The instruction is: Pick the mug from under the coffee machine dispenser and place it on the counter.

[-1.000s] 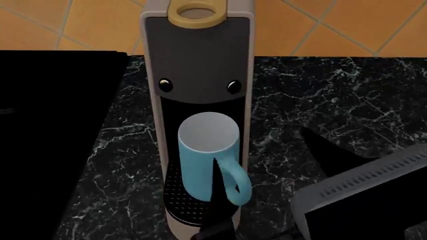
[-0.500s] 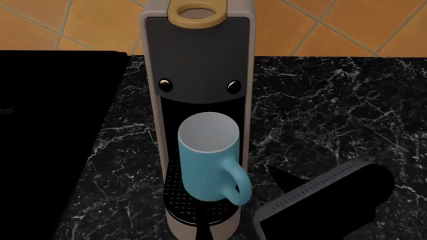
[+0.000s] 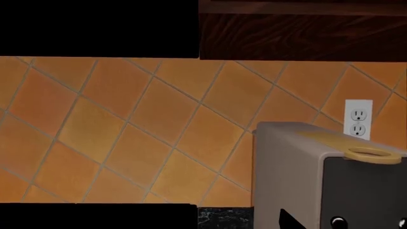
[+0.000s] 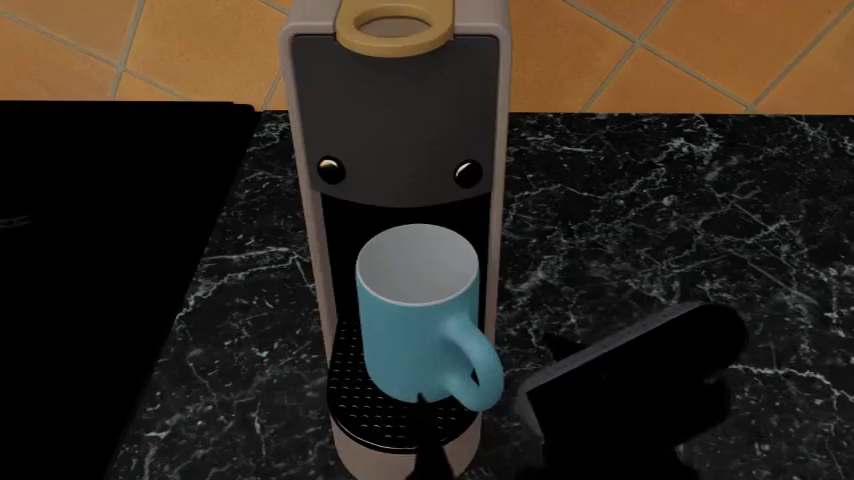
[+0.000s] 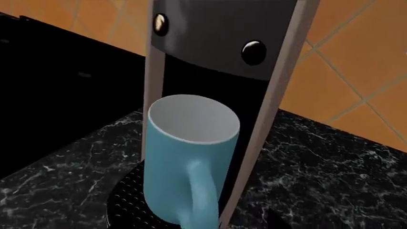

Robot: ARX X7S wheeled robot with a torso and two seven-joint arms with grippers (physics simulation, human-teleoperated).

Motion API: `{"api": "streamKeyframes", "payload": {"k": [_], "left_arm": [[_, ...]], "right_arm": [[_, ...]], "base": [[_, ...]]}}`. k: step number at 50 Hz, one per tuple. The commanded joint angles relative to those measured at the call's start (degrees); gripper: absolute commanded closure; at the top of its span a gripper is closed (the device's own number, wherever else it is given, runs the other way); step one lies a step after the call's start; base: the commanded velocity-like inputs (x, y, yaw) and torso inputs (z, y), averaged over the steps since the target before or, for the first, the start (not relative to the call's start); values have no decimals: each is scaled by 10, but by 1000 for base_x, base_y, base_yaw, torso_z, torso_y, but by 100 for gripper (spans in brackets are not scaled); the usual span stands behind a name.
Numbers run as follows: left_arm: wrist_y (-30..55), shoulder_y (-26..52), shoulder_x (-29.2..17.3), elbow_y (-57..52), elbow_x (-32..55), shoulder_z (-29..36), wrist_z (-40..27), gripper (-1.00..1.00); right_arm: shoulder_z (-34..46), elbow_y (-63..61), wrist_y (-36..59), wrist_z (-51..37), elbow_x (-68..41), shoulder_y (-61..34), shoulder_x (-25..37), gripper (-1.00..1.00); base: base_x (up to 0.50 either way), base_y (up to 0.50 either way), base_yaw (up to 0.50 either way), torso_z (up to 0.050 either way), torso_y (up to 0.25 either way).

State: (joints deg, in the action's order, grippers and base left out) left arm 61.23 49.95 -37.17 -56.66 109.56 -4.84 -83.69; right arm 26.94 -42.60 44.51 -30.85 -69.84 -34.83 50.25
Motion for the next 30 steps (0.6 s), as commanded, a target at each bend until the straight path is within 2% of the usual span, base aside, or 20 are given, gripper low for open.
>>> {"api": "streamKeyframes", "payload": {"k": [1, 30], "left_arm": [[-5, -4, -4, -5, 2, 2, -1, -100], [-13, -13, -9, -10, -1, 4, -2, -100]], "right_arm": [[18, 56, -8, 45, 40, -1, -22, -100], [40, 112, -8, 69, 72, -20, -48, -100]], "base": [[0, 0, 0, 0, 0], [0, 0, 0, 0, 0]]}}
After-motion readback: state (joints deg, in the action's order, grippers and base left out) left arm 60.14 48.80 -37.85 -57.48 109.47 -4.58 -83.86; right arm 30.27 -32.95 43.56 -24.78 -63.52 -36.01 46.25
